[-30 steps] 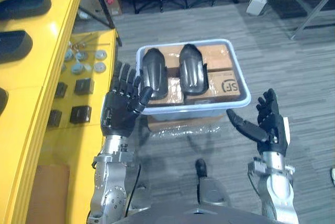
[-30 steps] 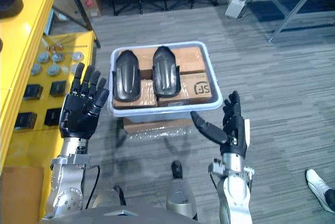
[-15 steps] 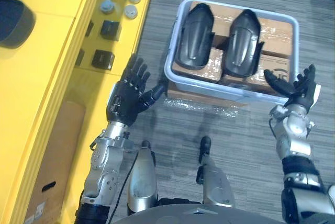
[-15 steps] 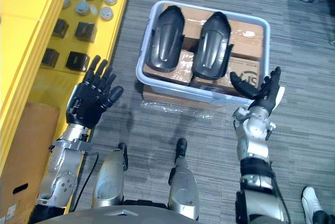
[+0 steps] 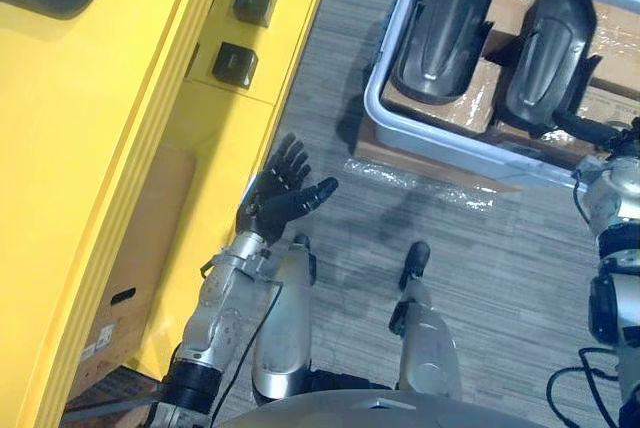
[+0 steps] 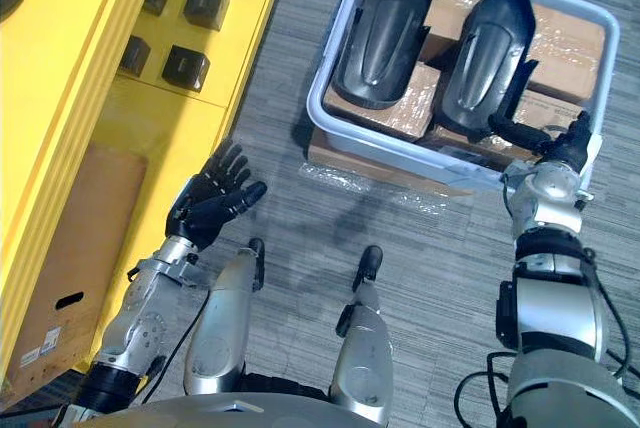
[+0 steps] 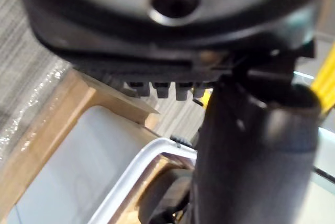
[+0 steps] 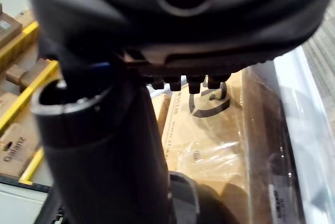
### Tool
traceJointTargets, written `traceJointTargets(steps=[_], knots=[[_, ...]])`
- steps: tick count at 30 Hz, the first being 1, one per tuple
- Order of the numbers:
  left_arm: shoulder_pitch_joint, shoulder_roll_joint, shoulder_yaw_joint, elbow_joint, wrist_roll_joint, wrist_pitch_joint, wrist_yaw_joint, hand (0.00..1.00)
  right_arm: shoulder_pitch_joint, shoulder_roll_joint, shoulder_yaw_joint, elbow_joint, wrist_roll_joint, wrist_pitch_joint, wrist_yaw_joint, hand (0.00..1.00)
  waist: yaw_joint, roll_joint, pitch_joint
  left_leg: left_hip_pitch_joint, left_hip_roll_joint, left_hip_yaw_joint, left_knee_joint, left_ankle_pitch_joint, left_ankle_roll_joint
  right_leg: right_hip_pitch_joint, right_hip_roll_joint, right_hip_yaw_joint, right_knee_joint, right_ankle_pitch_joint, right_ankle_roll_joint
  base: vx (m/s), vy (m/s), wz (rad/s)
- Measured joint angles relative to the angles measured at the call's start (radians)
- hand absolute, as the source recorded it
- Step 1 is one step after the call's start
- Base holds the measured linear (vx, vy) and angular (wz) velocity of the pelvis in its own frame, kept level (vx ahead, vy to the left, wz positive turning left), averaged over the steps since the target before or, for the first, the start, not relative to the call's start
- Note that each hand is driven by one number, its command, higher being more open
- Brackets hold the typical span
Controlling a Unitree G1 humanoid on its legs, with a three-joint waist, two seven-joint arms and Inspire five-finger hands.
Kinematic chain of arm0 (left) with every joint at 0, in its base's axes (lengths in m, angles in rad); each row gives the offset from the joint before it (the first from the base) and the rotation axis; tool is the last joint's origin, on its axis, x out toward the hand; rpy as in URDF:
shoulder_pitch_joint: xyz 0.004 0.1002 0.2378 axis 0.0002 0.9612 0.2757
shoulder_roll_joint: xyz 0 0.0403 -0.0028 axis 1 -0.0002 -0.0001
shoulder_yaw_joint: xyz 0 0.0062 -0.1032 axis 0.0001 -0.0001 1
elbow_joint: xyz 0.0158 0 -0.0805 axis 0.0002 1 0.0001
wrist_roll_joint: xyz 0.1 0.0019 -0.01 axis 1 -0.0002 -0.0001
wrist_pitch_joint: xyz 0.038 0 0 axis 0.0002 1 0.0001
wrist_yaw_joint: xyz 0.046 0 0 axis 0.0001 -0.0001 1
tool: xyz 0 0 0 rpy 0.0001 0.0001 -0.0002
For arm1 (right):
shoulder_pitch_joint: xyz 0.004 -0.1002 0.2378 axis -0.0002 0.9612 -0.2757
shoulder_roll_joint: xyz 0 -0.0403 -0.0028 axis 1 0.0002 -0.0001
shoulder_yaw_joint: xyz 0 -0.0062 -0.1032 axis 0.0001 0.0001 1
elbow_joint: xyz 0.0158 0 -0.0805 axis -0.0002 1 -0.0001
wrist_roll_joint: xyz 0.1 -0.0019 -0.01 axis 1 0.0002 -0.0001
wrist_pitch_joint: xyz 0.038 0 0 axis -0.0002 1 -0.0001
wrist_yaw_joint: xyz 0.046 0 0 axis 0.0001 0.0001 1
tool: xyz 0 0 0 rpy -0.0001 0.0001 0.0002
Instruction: Walk over and take three plastic housings, then place them on the shelf
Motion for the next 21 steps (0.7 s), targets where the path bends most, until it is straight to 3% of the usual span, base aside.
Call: traceJointTargets(steps=[4, 7, 8, 11, 15, 21], knots=[[-0.011, -0.011, -0.024, 0.056, -0.006, -0.005, 0.030, 1.00, -0.063, -0.065, 0.027, 0.049, -0.009, 0.054, 0.002, 1.00, 0.025, 0.011, 0.005, -0.026, -0.007, -0.005, 0.005, 0.003, 0.004, -0.027, -0.008, -0.026, 0.001, 0.001, -0.009, -0.06, 0.036, 0.04], [-0.010, -0.021, -0.043, 0.085, -0.014, -0.019, 0.042, 1.00, -0.108, -0.095, 0.056, 0.074, -0.019, 0.105, 0.007, 1.00, 0.031, 0.018, 0.005, -0.040, -0.012, -0.014, 0.003, 0.005, 0.006, -0.041, -0.014, -0.053, 0.015, 0.009, 0.003, -0.01, 0.011, 0.07], [-0.013, -0.029, -0.044, 0.085, -0.015, -0.021, 0.049, 1.00, -0.119, -0.110, 0.067, 0.076, -0.019, 0.128, 0.006, 0.00, 0.037, 0.019, 0.005, -0.050, -0.012, -0.015, 0.004, 0.005, 0.007, -0.053, -0.016, -0.066, 0.030, 0.009, 0.003, 0.00, 0.000, 0.00], [-0.038, -0.038, -0.056, 0.097, -0.015, -0.026, 0.066, 1.00, -0.130, -0.148, 0.073, 0.076, -0.019, 0.182, -0.008, 0.00, 0.052, 0.034, 0.009, -0.069, -0.015, -0.025, 0.014, 0.007, 0.009, -0.070, -0.020, -0.084, 0.050, 0.009, 0.003, -0.03, 0.015, 0.03], [-0.041, -0.039, -0.060, 0.097, -0.041, -0.061, 0.073, 1.00, -0.131, -0.198, 0.069, 0.076, -0.038, 0.245, -0.016, 0.00, 0.064, 0.035, 0.009, -0.095, -0.012, -0.030, 0.024, 0.007, 0.009, -0.099, -0.024, -0.106, 0.082, 0.000, -0.008, -0.09, 0.025, -0.01], [-0.042, -0.057, -0.038, 0.097, -0.041, -0.067, 0.073, 1.00, -0.128, -0.178, -0.015, 0.073, -0.045, 0.316, 0.018, 0.00, 0.054, 0.036, 0.009, -0.092, 0.005, -0.027, 0.021, 0.018, 0.002, -0.110, -0.017, -0.107, 0.105, -0.008, -0.019, -0.08, -0.006, -0.05]])
